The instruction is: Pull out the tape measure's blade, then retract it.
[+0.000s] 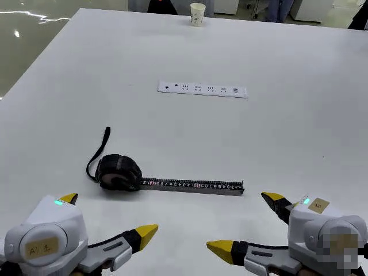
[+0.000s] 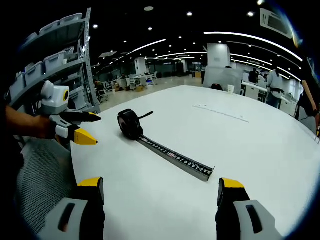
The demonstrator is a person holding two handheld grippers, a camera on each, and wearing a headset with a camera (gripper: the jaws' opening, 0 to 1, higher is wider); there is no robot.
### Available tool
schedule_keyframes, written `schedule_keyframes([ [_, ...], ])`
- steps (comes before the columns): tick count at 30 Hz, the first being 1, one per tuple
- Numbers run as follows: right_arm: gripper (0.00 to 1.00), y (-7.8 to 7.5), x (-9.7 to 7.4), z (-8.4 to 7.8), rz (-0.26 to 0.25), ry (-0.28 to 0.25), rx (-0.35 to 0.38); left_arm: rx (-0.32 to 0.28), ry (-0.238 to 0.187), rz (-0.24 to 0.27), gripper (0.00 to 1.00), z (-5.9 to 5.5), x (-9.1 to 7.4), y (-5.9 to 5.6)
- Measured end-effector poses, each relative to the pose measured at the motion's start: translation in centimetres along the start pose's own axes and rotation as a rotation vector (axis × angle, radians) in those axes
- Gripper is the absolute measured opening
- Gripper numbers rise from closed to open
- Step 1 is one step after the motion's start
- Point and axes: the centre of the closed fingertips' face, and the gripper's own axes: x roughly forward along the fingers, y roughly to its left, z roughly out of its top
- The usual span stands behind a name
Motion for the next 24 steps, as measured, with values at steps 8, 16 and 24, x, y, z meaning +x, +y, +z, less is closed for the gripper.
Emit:
schedule_keyframes([
  [8,0.90,-0.9,0.4,-0.2,0.026,0.015,-0.031,0.006,-0.004,0.005,0.99,0.4,0.9,0.2],
  [16,0.86,-2.2,0.9,-0.2,0.038,0.026,-0.062,0.001,-0.014,0.007,0.99,0.8,1.7,0.4],
  [24,0.78,-3.4,1.4,-0.7,0.061,0.056,-0.111,-0.007,-0.018,0.013,0.99,1.3,2.6,0.8],
])
